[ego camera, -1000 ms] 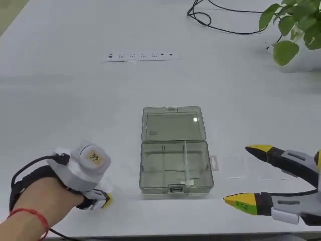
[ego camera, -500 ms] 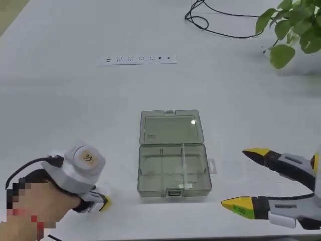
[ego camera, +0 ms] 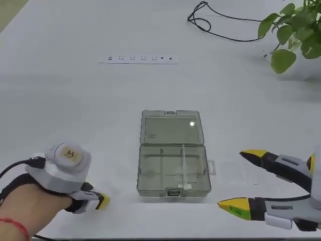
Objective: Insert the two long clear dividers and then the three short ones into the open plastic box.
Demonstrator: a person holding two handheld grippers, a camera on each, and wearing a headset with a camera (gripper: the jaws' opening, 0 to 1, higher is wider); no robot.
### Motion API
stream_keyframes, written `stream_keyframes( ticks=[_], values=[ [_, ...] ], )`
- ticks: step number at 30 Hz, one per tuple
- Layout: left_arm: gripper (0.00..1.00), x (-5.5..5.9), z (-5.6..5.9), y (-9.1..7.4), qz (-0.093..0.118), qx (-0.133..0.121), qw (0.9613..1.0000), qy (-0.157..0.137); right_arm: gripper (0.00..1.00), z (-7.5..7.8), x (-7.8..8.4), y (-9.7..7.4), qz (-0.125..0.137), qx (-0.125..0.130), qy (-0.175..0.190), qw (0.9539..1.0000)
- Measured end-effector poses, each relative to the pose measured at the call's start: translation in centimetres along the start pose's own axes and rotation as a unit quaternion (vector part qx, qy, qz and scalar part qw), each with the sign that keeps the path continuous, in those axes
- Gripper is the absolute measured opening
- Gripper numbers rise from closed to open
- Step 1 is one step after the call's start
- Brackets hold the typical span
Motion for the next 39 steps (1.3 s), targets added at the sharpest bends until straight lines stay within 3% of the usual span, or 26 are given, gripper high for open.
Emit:
stream_keyframes(
  ticks=[4,12,19,24,29,39],
  values=[
    [0.3,-0.3,0.1,-0.8,0.027,0.008,0.9993,-0.024,0.8,-0.3,-0.4,0.3,-0.002,-0.004,-0.002,1.0],
    [0.3,-1.9,0.9,-2.4,0.09,0.032,0.9938,-0.057,0.78,-0.5,-1.8,1.0,0.003,-0.008,-0.002,1.0],
    [0.3,-3.5,2.5,-3.6,0.139,0.059,0.986,-0.071,0.74,-1.3,-3.4,1.7,0.003,-0.009,0.006,0.9999],
    [0.3,-4.7,3.8,-4.4,0.171,0.087,0.9783,-0.078,0.68,-1.7,-4.8,2.4,0.005,-0.003,0.021,0.9998],
    [0.3,-5.7,5.0,-5.0,0.2,0.111,0.97,-0.081,0.6,-1.8,-5.7,3.2,0.028,-0.004,0.054,0.9982],
    [0.3,-7.5,6.9,-5.8,0.236,0.142,0.9585,-0.073,0.4,-2.5,-7.3,5.4,0.034,0.009,0.101,0.9943]
  ],
)
Point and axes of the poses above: the centre of the closed fingertips' face, and the gripper's own axes: y roughly forward along the fingers, z roughly to its right, x roughly out of its underside, the point moved 8 cm from there along -y, roughly backward along the fingers, and after that the axes turned 1 degree about x, right-handed, at the moved point
